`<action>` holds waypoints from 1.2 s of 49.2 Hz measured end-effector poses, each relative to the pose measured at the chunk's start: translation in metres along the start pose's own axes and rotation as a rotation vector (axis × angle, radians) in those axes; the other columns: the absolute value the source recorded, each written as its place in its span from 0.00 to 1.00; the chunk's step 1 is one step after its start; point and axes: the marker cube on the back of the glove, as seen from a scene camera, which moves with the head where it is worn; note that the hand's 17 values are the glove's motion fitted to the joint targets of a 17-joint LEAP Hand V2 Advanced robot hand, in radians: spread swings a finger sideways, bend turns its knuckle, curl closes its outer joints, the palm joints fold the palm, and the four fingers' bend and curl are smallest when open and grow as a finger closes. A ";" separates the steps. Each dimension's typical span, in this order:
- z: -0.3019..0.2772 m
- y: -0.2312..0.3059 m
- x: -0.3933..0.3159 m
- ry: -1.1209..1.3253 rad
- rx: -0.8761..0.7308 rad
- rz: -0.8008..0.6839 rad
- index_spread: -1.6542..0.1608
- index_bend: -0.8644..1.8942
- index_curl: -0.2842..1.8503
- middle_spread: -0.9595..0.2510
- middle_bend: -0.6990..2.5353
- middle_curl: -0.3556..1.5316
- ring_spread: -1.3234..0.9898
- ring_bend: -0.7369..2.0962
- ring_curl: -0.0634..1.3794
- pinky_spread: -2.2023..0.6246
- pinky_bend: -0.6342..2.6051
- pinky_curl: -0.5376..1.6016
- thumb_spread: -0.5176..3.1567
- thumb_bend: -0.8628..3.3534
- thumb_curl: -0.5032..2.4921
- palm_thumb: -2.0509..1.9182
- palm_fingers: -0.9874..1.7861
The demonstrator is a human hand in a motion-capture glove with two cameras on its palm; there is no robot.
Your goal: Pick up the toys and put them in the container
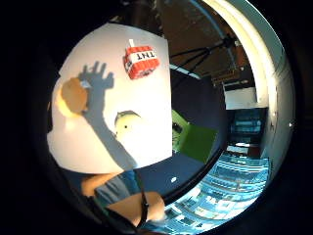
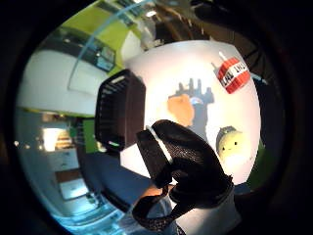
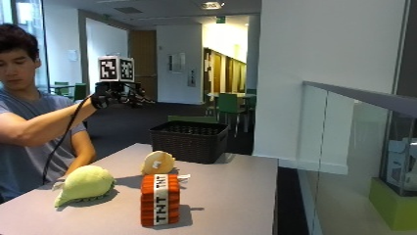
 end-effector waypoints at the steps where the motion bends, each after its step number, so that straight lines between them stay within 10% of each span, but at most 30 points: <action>1: 0.001 0.001 0.004 -0.002 -0.003 -0.002 0.74 0.39 0.26 0.77 0.28 0.32 0.56 0.31 0.09 0.79 0.38 0.38 0.47 0.19 0.20 0.50 0.34; 59: 0.218 0.079 0.103 -0.089 -0.095 0.103 0.74 0.36 0.27 0.77 0.28 0.37 0.56 0.33 0.15 0.79 0.38 0.41 0.43 0.18 0.21 0.49 0.32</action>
